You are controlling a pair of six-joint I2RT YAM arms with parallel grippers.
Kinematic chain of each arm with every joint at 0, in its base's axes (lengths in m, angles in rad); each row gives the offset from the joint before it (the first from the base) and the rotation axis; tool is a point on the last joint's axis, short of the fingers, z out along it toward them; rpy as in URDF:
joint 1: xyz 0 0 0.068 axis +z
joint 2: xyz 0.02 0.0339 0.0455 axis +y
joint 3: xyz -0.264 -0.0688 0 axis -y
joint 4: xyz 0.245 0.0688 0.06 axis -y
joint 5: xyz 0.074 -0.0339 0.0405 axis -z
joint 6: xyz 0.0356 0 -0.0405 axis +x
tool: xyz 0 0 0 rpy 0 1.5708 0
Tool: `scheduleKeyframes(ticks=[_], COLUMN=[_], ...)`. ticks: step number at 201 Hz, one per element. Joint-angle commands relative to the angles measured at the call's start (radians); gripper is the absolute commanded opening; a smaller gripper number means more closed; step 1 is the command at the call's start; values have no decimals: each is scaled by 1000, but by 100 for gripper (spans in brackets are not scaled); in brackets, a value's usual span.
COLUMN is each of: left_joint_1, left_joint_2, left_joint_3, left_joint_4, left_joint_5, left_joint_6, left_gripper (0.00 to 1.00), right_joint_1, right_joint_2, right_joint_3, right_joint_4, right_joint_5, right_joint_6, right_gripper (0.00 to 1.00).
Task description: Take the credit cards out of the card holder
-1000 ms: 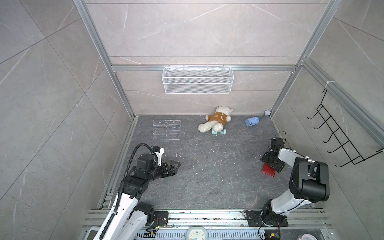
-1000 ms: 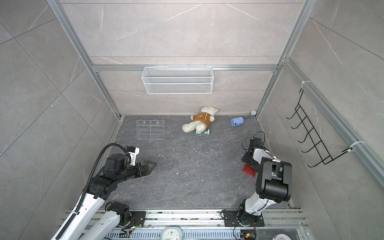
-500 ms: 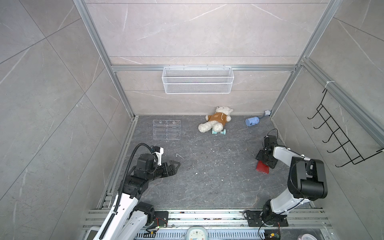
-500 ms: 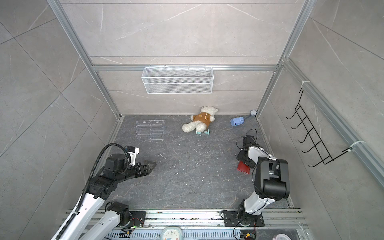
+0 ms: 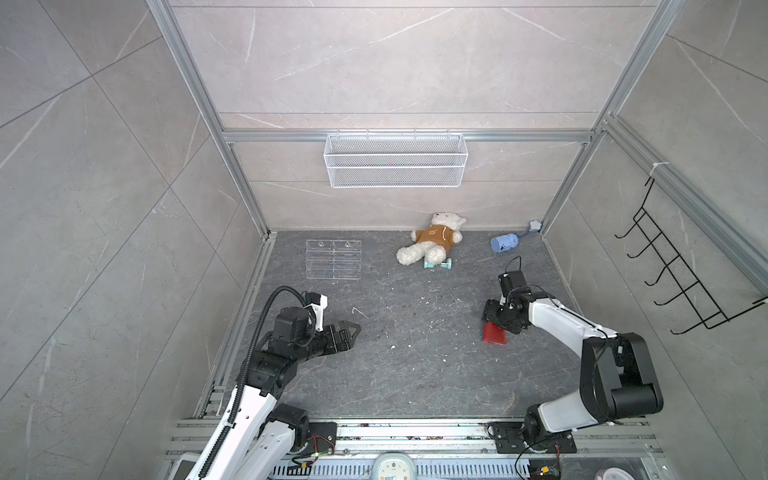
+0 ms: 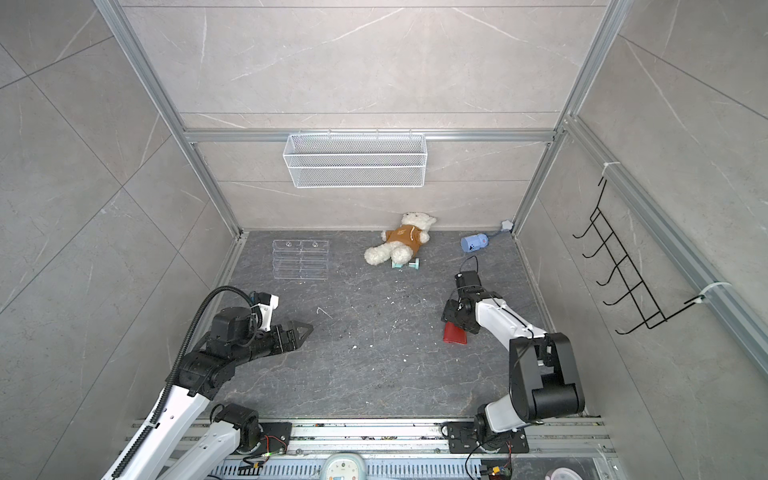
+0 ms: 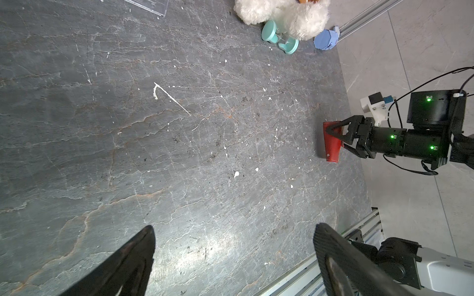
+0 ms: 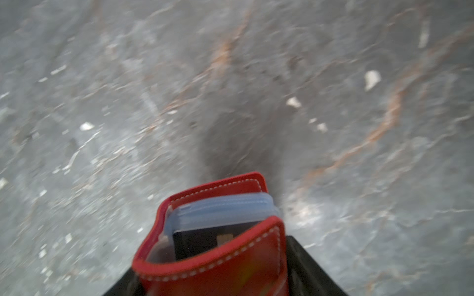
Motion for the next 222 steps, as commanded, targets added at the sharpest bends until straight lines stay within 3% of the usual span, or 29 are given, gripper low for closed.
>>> scheduleKeyframes(ticks=[1,76,140,175,222], left_joint_1=[-5,-6,-8,-11,-14], left_joint_2=[5,-2,-37,-47,-56], left_joint_3=[6,-37,-52,-54,-59], left_joint_4=[0,56,58,50,48], left_joint_5=[10,74,76,73,69], left_joint_6=[12,-44,-65,-68,-73], left_gripper=[97,97,96,96,97], right_joint_1=[70,422,748,833,857], right_joint_2=[-55,-70,120,234,319], right_joint_3=[-14,32,156,260,320], right_joint_4=[-46,-79,8,-16,-15], right_joint_5=[-24,35,139,182,181], right_joint_6=[38,262,557,646,678], right_gripper=[69,70,72,73,74])
